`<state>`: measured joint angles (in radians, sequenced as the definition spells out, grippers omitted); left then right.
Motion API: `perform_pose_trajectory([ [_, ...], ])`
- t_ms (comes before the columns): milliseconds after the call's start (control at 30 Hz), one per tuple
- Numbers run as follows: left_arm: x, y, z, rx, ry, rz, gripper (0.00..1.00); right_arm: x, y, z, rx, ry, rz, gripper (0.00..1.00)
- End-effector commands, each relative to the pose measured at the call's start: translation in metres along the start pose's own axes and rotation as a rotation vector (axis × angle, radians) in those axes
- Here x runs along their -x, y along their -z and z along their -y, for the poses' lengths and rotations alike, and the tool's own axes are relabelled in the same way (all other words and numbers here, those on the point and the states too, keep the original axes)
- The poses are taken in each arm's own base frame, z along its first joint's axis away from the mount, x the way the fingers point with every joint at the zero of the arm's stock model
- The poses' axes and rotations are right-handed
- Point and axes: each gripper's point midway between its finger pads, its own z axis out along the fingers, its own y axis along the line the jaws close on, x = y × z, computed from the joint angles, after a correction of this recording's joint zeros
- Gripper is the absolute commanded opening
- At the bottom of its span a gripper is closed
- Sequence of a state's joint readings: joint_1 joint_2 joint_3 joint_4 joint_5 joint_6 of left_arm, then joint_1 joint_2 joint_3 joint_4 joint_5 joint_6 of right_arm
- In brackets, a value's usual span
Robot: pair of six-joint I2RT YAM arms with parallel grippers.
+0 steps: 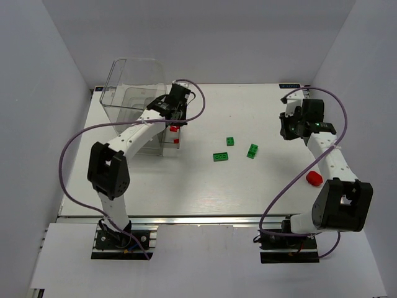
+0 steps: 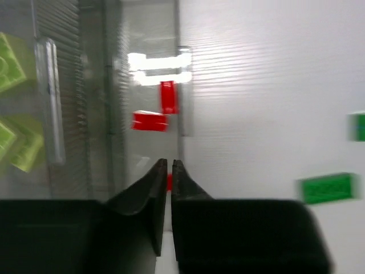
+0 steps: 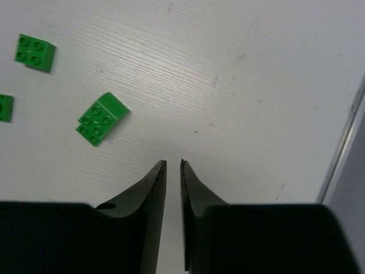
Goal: Sort the legos into containers by color
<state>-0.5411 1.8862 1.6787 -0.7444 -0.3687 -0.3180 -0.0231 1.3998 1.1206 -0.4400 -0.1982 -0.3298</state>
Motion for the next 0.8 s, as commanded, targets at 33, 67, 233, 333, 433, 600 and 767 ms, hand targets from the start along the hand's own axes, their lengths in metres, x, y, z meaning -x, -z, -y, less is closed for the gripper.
perform_pose_trajectory([
  [33,0.051,0.074,0.040,-0.350,0.070,0.201,0.10,-0.015,0.025,0.046,-0.157,-0.006,-0.090,0.19],
  [67,0.051,0.088,0.053,-0.451,0.069,0.207,0.14,-0.021,0.028,0.051,-0.162,0.021,-0.127,0.21],
  [233,0.029,0.118,0.088,-0.686,0.097,0.167,0.67,-0.064,0.049,0.070,-0.118,0.063,-0.338,0.77],
  [333,0.018,0.130,0.092,-0.752,0.117,0.167,0.83,-0.081,0.067,0.076,-0.069,0.181,-0.423,0.89],
  [433,0.012,0.138,0.090,-0.775,0.145,0.176,0.88,-0.107,0.074,0.081,-0.024,0.285,-0.520,0.89],
  [600,0.003,0.144,0.089,-0.799,0.175,0.164,0.89,-0.138,0.068,0.077,0.076,0.313,-0.632,0.89],
  [767,-0.002,0.152,0.081,-0.789,0.190,0.172,0.90,-0.159,0.057,0.086,0.074,0.331,-0.694,0.89],
])
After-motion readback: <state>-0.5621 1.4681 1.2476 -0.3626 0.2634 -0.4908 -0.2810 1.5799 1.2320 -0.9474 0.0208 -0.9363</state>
